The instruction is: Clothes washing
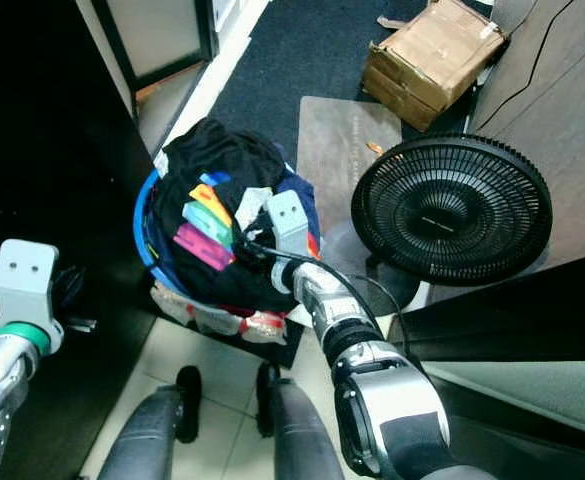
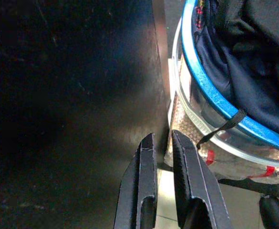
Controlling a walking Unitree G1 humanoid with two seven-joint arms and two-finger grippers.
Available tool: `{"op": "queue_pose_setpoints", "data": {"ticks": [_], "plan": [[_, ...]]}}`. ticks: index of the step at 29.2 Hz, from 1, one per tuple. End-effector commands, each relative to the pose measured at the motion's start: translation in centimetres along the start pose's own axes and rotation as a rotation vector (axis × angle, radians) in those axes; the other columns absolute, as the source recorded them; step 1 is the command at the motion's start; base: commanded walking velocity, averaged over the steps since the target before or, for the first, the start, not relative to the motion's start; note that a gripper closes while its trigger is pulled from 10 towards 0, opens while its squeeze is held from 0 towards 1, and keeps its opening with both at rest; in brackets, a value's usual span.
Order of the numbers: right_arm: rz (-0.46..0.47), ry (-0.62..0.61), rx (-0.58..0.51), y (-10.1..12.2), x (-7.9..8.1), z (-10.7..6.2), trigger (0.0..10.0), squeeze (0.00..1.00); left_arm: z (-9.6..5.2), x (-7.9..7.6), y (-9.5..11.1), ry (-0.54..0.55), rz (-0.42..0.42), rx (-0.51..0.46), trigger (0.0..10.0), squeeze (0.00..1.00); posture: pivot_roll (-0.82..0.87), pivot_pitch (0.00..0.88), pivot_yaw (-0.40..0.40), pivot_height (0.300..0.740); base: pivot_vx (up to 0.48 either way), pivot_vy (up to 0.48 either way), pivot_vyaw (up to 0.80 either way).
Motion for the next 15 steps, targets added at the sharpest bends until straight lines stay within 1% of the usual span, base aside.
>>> {"op": "queue_pose_setpoints", "data": {"ticks": [1,5,8,9,12,15], "plan": [[0.091,-0.016,0.084,-3.3,-0.6,-0.7,0.0,0.0,-0.7,1.0,-1.7,0.033,-0.006,0.063,10.0,0.0,0.14,0.429,0.025,0.74,0.0,0.0,0.0],[0.118,-0.007,0.089,-3.5,-0.5,-0.7,0.0,0.0,-0.7,1.0,-1.7,0.034,-0.006,0.064,10.0,0.0,0.14,0.429,0.027,0.74,0.0,0.0,0.0],[0.214,0.013,0.064,-3.1,-0.3,-0.7,0.0,0.0,-0.6,1.1,-1.8,0.037,-0.003,0.067,10.0,0.0,0.15,0.42,0.031,0.74,0.0,0.0,0.0],[0.214,0.013,0.064,-3.1,-0.3,-0.7,0.0,0.0,-0.6,1.1,-1.8,0.037,-0.003,0.067,10.0,0.0,0.15,0.42,0.031,0.74,0.0,0.0,0.0],[0.278,0.009,-0.005,-1.5,-0.7,-0.7,0.0,0.0,-0.4,1.1,-1.7,0.037,-0.002,0.066,10.0,0.0,0.14,0.405,0.032,0.74,0.0,0.0,0.0],[0.292,0.009,-0.022,-1.1,-0.8,-0.7,0.0,0.0,-0.3,1.1,-1.7,0.037,-0.002,0.066,10.0,0.0,0.14,0.405,0.032,0.74,0.0,0.0,0.0]]}}
Point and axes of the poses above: a point about 5 cm out from each wrist's last joint towards the gripper, its own z axis pointing out of the wrist towards the gripper, its own y axis along the axis of the wrist's last joint, x = y × z, the point moved 6 cm from there along z, pointing out of the wrist towards the gripper, and after that the axes turned 14 degrees about z, right-handed, at the moved point
